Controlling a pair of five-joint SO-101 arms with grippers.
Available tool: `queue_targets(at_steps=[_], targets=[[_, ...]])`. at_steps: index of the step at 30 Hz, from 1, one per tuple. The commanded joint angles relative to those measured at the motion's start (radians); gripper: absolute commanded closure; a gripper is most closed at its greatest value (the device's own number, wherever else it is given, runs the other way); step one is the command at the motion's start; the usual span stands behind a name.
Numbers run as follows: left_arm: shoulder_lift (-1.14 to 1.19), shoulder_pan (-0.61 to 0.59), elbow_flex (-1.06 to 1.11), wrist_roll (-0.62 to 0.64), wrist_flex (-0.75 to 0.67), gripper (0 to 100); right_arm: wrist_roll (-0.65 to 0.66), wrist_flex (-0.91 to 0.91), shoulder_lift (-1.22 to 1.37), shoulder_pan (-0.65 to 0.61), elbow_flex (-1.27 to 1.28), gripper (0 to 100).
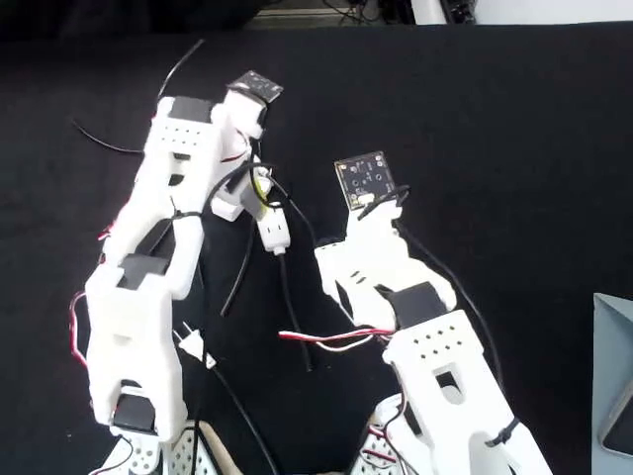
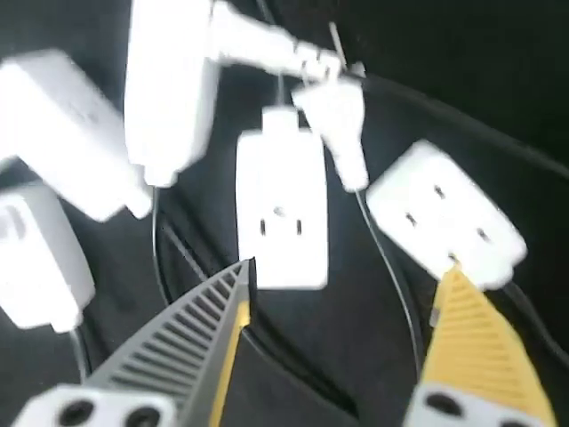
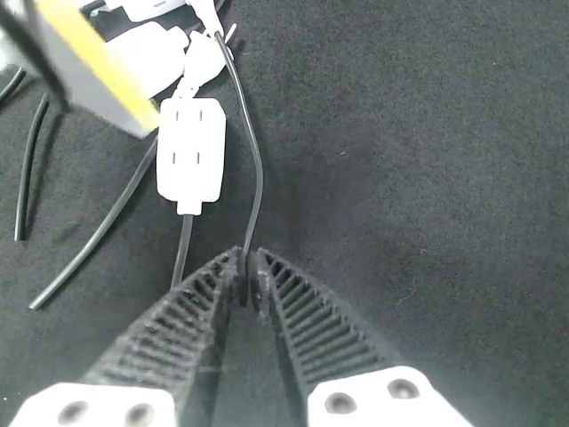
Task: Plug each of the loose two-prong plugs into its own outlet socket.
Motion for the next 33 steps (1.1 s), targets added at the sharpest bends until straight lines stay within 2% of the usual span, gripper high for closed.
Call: queue_targets(at_steps=[1,6,13,21,27,33], targets=[[0.046,-0.004,0.001,-0.014,-0.098,68,0.003,-0.017,-0.019,0.011,-0.004,98.3],[0.124,-0.016,-0.001,-0.018,-0.135,72,0.003,-0.017,-0.019,0.011,-0.004,98.3],[0.130,-0.013,-0.007,-0.018,-0.127,82,0.005,-0.017,-0.019,0.011,-0.004,98.3],[0.127,-0.015,0.008,-0.018,-0.121,83,0.005,-0.017,-0.019,0.011,-0.004,98.3],[0.029,-0.007,-0.059,-0.017,0.034,94,0.005,-0.017,-0.019,0.011,-0.004,98.3],[-0.158,-0.008,-0.038,-0.017,0.172,94,0.005,-0.017,-0.019,0.011,-0.004,98.3]])
